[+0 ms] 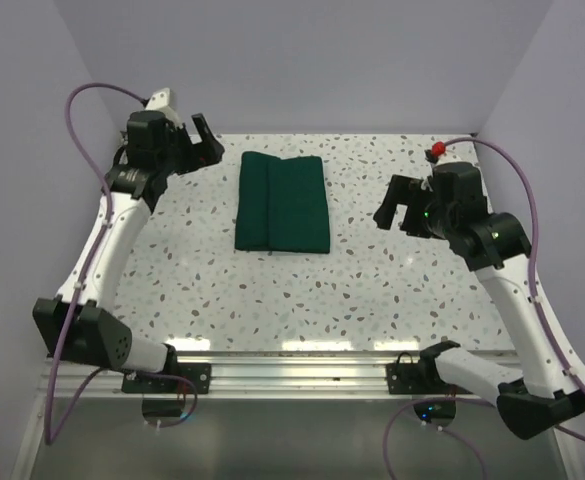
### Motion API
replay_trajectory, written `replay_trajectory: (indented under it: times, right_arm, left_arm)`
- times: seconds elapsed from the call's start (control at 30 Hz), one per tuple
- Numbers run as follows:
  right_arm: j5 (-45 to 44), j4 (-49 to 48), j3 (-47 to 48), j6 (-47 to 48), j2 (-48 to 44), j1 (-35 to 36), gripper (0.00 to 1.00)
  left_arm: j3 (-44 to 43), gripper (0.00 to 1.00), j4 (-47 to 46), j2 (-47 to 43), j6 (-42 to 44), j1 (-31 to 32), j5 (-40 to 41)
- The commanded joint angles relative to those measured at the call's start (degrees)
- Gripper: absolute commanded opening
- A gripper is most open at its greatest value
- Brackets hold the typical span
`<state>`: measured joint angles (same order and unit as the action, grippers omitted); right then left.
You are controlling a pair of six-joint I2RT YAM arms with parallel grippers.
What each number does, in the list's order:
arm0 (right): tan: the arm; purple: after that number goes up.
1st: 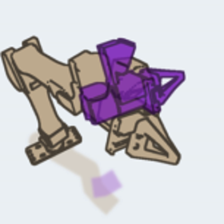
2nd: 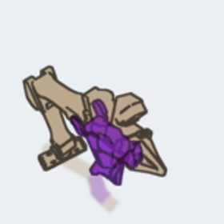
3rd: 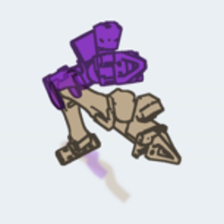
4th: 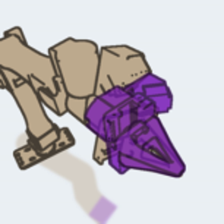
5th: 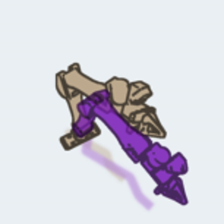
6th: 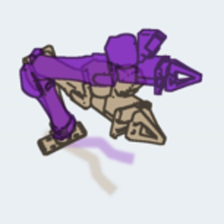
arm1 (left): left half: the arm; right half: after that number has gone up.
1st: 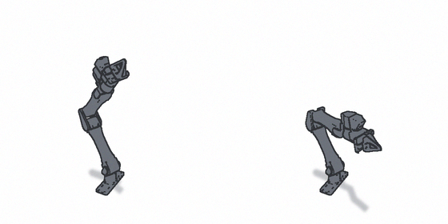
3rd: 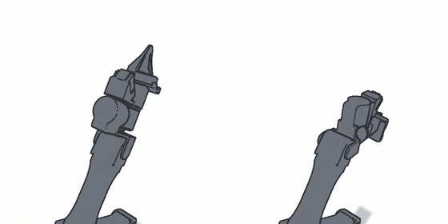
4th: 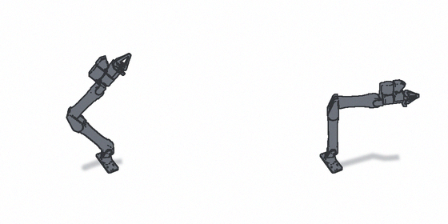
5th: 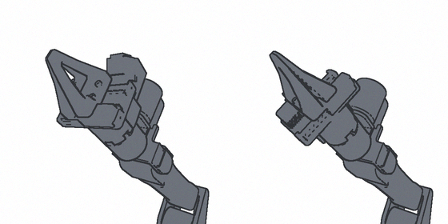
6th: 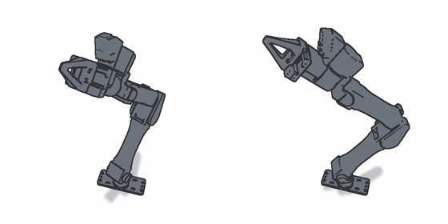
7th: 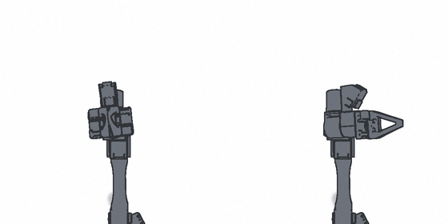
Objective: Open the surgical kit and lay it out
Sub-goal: Open the surgical kit at the center of the board.
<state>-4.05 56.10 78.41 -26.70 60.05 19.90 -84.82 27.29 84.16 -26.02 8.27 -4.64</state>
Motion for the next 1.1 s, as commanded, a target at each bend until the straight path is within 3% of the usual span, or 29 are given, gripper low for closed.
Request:
replay_trajectory:
  times: [0.0,0.03,0.07,0.1,0.13,0.2,0.23,0.33,0.43,0.63,0.77,1.07]
  right_arm:
    - [6.23,-6.24,3.06,1.21,2.96,0.58,0.98]
    - [6.51,-7.22,3.41,0.77,4.10,1.53,0.99]
    - [6.60,-7.92,4.46,0.42,6.28,2.24,0.98]
    - [6.52,-8.98,5.25,-0.28,7.87,3.20,0.98]
    - [6.08,-9.33,7.44,-0.28,11.02,6.00,0.98]
    - [4.15,-9.08,10.34,0.94,15.07,10.05,0.98]
    - [1.53,-8.64,12.01,1.73,17.01,13.99,0.98]
    - [-1.39,-6.18,18.60,3.23,25.79,18.32,0.98]
    - [-3.93,-2.58,26.93,3.06,34.06,19.21,0.98]
    - [-5.70,8.49,43.29,5.34,53.45,20.88,0.95]
    - [-5.44,13.33,53.23,5.43,62.02,22.11,0.93]
    - [-3.68,13.16,55.53,4.73,72.48,26.94,0.91]
  left_arm:
    - [3.85,1.00,-0.04,-11.37,-3.67,-0.19,0.94]
    - [6.57,1.00,-4.83,-13.21,-5.25,-0.19,-0.53]
    - [10.33,1.00,-9.14,-17.41,-4.92,-0.36,-10.03]
    - [18.46,1.00,-14.14,-19.36,-4.83,-0.45,-14.64]
    - [22.20,1.00,-23.33,-21.12,-8.57,-0.45,-18.17]
    - [30.48,1.00,-31.03,-23.60,-13.86,-0.63,-26.10]
    - [32.07,1.00,-34.37,-23.43,-19.10,-0.63,-28.12]
    - [34.46,1.00,-34.43,-20.62,-22.41,-0.28,-34.98]
    - [30.51,1.00,-24.16,-25.25,-16.54,1.21,-23.54]
    - [23.03,1.00,-1.22,-23.43,-8.88,1.31,-12.59]
    - [24.60,0.98,1.63,-27.36,-8.35,1.31,-8.99]
    - [24.36,0.98,7.68,-32.92,-6.94,1.31,-2.74]
